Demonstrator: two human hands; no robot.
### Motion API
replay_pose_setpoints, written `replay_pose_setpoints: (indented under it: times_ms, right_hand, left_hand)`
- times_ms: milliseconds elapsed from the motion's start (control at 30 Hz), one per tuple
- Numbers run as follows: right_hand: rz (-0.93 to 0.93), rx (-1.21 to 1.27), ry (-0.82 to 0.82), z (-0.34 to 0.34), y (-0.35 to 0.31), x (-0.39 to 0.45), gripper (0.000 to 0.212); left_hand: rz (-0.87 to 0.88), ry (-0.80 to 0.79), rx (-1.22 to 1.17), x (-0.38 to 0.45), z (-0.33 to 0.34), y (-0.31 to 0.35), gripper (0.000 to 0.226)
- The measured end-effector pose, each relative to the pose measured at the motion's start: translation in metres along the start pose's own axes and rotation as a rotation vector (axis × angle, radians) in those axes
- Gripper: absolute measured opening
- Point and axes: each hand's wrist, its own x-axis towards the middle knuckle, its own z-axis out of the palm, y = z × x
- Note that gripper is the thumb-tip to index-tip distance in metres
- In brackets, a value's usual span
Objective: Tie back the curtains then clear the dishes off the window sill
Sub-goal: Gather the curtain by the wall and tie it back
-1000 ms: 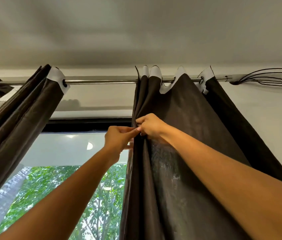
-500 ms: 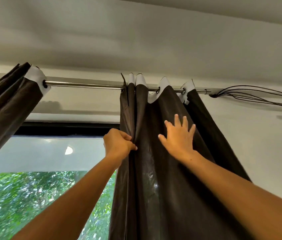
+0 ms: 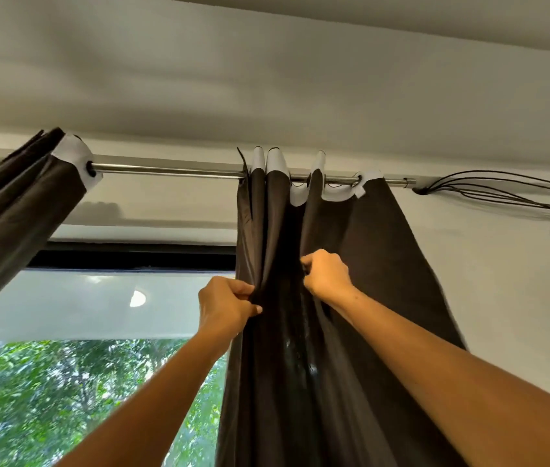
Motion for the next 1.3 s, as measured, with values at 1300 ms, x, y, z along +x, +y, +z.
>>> replay_pose_setpoints:
  times_ms: [1300]
  right_hand:
    - [-0.092,0.045,-0.024,0.024,-0.052,0.033,0.039]
  left_hand:
    - [-0.033,0.114,-0.083,0.021,-0.020,-0.015,0.029]
